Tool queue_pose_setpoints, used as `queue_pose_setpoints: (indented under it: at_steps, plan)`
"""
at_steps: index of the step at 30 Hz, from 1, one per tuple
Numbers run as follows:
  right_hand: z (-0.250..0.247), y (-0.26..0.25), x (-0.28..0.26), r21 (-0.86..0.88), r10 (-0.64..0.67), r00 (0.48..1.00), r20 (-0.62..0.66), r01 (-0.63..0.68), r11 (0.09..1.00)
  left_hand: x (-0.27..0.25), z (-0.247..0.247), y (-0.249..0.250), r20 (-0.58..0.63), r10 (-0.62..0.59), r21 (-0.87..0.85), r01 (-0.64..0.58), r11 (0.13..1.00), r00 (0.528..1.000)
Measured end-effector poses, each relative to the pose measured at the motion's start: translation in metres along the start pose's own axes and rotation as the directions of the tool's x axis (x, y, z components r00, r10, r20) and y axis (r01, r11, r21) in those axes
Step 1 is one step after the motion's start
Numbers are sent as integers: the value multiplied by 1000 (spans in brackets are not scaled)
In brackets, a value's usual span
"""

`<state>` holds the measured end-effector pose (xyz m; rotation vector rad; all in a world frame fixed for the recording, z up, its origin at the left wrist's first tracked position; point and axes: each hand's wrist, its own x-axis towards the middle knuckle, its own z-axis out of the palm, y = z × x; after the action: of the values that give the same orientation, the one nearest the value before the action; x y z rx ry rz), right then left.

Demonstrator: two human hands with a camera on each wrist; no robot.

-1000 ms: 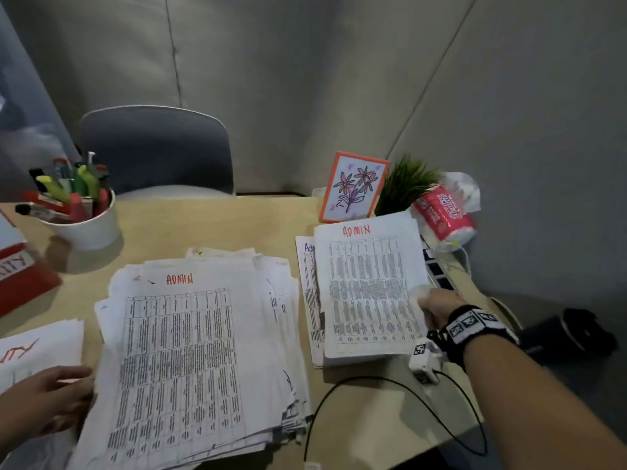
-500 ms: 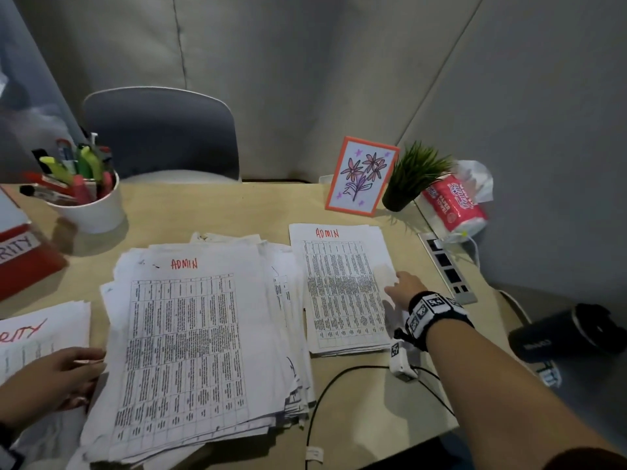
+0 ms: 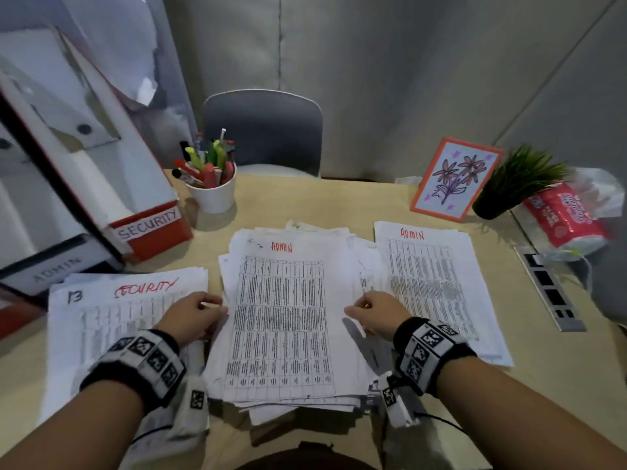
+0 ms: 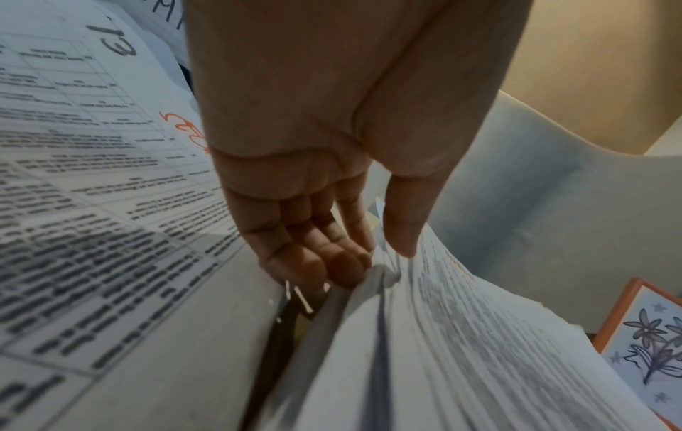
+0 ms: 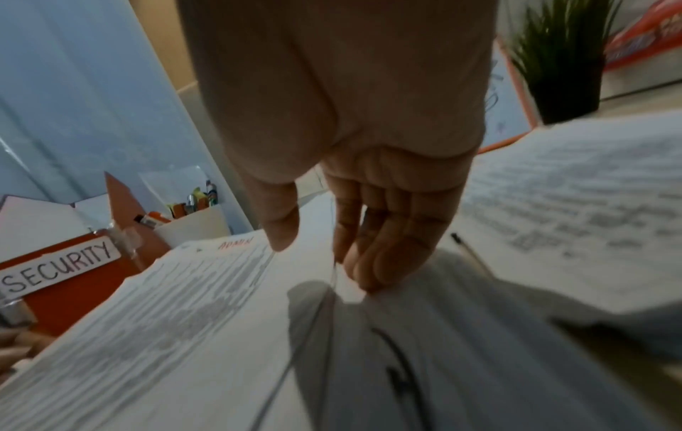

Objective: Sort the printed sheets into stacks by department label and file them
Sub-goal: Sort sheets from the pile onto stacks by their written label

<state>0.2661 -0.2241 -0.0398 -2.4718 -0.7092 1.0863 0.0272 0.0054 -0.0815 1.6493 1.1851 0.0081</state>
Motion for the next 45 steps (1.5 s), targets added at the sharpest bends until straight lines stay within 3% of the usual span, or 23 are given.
queue_pose_setpoints:
  at_steps: [8, 14, 19, 27, 32, 41, 45]
  plan:
    - [26, -14, 10, 117, 140, 985, -103, -128, 985, -7, 6, 4, -59, 39, 66, -35, 997, 997]
    - [28, -9, 10, 200, 110, 985, -134, -82, 976, -12, 8, 7, -161, 23, 133, -2, 991, 987]
    - [21, 3, 8, 281, 125, 986, -111, -90, 956, -15, 9, 17, -266, 7, -64, -25, 998, 964]
    - [-9, 29, 1, 554, 274, 915, -297, -69, 830, -10, 11, 12, -150, -38, -225, 3, 974, 988]
    - [-17, 54, 8, 541, 344, 875, -342, -116, 833, -14, 14, 15, -112, -113, -425, 55, 904, 987]
    - [-5, 45, 19, 463, 214, 955, -207, -97, 881, -7, 11, 9, -87, -101, -436, 53, 898, 991]
    - [-1, 20, 13, 467, 147, 986, -78, -94, 879, -11, 8, 14, 35, -105, -520, 108, 848, 994]
